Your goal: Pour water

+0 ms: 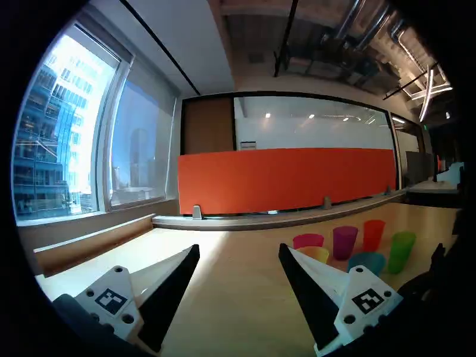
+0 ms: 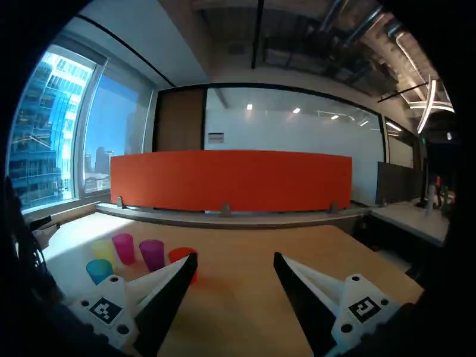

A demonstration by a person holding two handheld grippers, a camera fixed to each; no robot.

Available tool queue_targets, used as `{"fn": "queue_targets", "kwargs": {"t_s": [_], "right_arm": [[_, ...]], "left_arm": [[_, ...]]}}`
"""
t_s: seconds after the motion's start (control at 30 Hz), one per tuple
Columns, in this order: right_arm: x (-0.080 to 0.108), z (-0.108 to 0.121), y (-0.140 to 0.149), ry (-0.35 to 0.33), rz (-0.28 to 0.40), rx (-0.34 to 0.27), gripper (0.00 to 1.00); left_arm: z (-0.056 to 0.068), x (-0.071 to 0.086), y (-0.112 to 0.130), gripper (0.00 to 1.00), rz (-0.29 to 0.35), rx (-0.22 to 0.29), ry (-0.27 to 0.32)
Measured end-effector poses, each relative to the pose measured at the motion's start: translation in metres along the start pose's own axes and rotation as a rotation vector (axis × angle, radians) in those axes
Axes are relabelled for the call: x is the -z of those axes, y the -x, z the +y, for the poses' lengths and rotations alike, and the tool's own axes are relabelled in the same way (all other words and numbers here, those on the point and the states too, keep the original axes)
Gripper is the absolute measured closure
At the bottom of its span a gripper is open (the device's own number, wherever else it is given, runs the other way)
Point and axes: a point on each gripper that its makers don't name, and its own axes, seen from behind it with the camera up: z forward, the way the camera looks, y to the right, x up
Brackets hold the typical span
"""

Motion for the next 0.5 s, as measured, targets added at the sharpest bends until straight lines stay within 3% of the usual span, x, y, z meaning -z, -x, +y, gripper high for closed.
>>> {"fn": "queue_targets", "kwargs": {"t_s": [0.5], "right_arm": [[0.000, -0.003, 0.001, 0.003, -0.006, 0.015, 0.01]], "left_arm": [[-0.004, -0.007, 0.012, 0.01, -0.018, 0.047, 0.005]]}}
